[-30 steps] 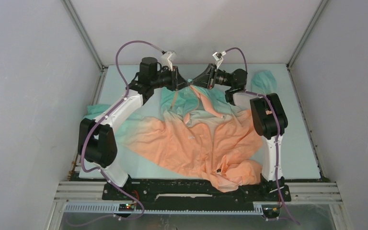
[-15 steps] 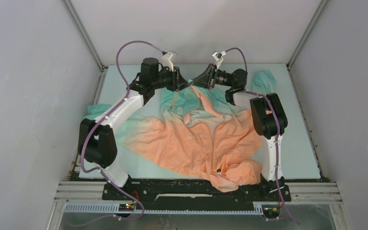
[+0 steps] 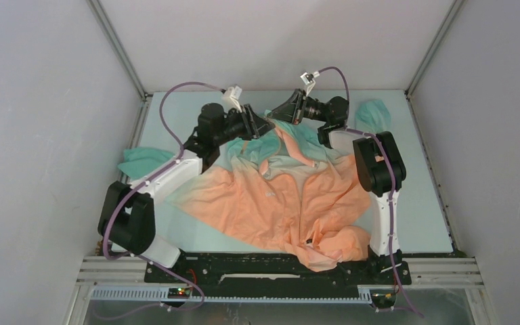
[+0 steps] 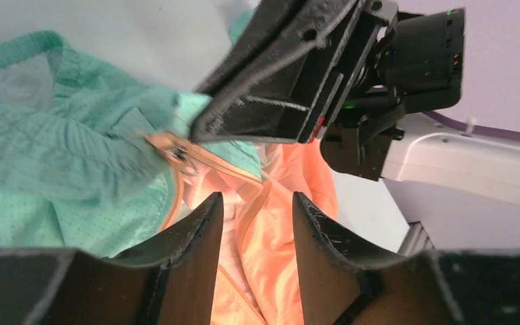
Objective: Zip up the jacket
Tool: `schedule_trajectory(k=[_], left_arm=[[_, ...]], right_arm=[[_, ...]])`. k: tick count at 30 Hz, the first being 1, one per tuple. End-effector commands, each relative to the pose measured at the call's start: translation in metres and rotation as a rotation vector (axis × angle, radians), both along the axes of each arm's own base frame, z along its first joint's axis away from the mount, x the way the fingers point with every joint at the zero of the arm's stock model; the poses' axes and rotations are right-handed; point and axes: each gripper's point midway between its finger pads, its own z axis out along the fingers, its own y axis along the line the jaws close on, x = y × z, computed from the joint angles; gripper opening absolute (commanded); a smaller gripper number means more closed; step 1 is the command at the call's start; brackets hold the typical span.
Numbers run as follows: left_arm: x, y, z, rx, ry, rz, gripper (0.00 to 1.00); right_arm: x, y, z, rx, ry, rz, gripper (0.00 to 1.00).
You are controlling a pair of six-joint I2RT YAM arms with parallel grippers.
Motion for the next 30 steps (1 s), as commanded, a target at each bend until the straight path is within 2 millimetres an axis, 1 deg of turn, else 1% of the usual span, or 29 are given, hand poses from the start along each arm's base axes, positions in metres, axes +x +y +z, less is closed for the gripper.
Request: schedule_trajectory(k=[1,4,7,8,10,12,15,22,23,25,30], left_arm=[[0.009,0.008,0.014,0.141,-0.116,0.209,0.44],[0.015,0.013,0.008,0.142,-0.096,0.26,0.36],[0.02,0.018,0.007,0.135,-0.09,0.321,0.34],[0.022,0.02,0.007,0.145,-0.089,0.341,0.35],[0.024,0.022,0.004,0.178,-0.087,0.373,0.41],[0.028,0.021,0.002,0.204,-0.091,0.385,0.42],[0.032,0.017,-0.002,0.266,-0.097,0.391,0.42],[0.039,0.013,0.007,0.346,-0.154,0.441,0.37],[0.042,0.013,0.003,0.369,-0.147,0.447,0.36],[0.046,0.014,0.001,0.412,-0.143,0.458,0.35],[0.051,0.01,0.0,0.464,-0.175,0.47,0.35]], right_arm=[[0.008,-0.002,0.024,0.025,-0.018,-0.105,0.0],[0.009,-0.002,0.025,0.028,-0.008,-0.124,0.0],[0.011,-0.002,0.024,0.03,0.0,-0.131,0.0],[0.011,-0.002,0.024,0.03,0.001,-0.132,0.0],[0.012,-0.002,0.024,0.028,0.007,-0.139,0.0],[0.013,-0.003,0.024,0.027,0.014,-0.145,0.0],[0.013,-0.004,0.025,0.024,0.014,-0.158,0.0],[0.015,-0.003,0.024,0.013,0.013,-0.172,0.0],[0.015,-0.004,0.024,0.012,0.012,-0.174,0.0],[0.015,-0.004,0.025,0.01,0.013,-0.174,0.0],[0.014,-0.004,0.027,0.005,0.007,-0.178,0.0]])
